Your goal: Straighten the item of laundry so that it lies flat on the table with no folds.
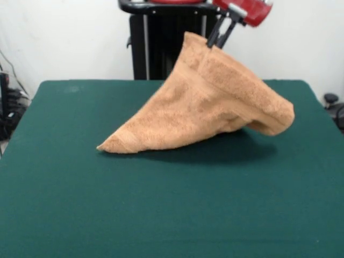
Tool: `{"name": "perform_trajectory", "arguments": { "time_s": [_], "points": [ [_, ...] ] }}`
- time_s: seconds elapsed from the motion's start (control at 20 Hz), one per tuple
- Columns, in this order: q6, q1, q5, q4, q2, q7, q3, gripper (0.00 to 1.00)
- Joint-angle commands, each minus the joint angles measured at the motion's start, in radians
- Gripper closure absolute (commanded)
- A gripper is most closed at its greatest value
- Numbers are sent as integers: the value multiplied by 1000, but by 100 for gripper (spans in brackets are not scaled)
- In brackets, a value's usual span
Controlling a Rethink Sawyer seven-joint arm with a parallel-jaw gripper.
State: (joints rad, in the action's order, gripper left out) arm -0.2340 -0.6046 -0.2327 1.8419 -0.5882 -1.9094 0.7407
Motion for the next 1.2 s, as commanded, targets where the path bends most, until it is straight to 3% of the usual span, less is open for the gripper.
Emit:
{"name": "perform_trajectory", "arguments": {
  "time_s": [0.05, 1.2],
  "points": [
    [-250, 15, 84, -51, -155, -3, -46, 100],
    [-342, 171, 231, -41, -357, 40, -163, 100]
  ]
}}
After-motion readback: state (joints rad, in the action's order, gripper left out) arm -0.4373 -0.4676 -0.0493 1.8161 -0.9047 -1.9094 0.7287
